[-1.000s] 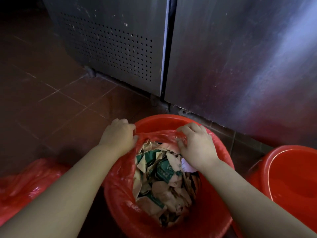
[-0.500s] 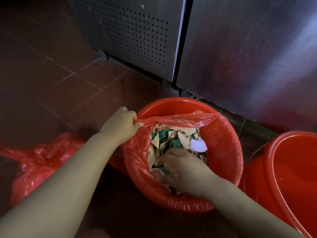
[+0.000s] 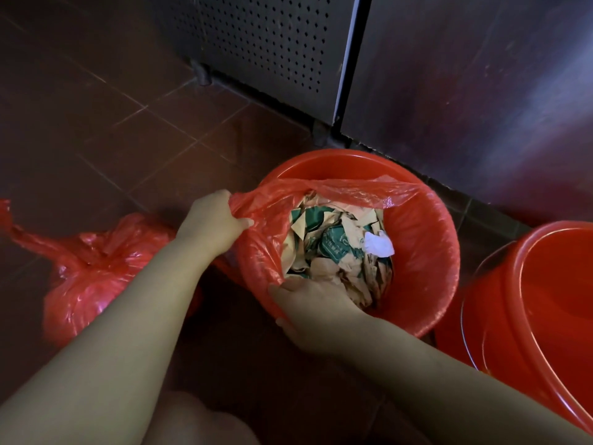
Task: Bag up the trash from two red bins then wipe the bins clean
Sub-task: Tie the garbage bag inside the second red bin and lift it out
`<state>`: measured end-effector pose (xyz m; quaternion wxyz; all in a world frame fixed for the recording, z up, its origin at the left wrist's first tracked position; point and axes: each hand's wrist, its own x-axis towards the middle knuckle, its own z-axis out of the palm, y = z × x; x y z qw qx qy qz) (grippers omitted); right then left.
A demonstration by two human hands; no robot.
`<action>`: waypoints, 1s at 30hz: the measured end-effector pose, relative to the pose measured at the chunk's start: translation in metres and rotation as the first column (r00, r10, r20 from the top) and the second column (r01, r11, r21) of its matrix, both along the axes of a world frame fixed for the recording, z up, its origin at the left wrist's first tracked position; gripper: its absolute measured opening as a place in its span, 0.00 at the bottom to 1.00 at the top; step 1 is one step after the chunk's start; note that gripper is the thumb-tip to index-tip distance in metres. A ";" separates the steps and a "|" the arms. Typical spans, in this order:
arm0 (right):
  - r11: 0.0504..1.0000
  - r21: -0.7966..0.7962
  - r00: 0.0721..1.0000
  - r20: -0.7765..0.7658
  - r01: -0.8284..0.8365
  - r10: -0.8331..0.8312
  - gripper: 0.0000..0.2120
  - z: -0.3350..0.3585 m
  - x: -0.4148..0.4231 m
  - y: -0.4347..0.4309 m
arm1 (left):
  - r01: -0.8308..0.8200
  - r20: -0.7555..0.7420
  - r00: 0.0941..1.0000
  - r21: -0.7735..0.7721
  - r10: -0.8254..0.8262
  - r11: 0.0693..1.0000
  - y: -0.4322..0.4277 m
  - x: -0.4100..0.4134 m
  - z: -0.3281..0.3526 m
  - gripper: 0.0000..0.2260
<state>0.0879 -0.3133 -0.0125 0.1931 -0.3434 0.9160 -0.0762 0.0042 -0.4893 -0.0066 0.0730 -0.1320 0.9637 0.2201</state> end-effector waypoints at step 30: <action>0.343 -0.227 0.341 -0.049 0.912 -0.939 0.24 -0.007 -0.057 0.181 | 0.452 -0.368 0.863 0.253 -0.347 0.855 0.156 0.003 0.053 0.08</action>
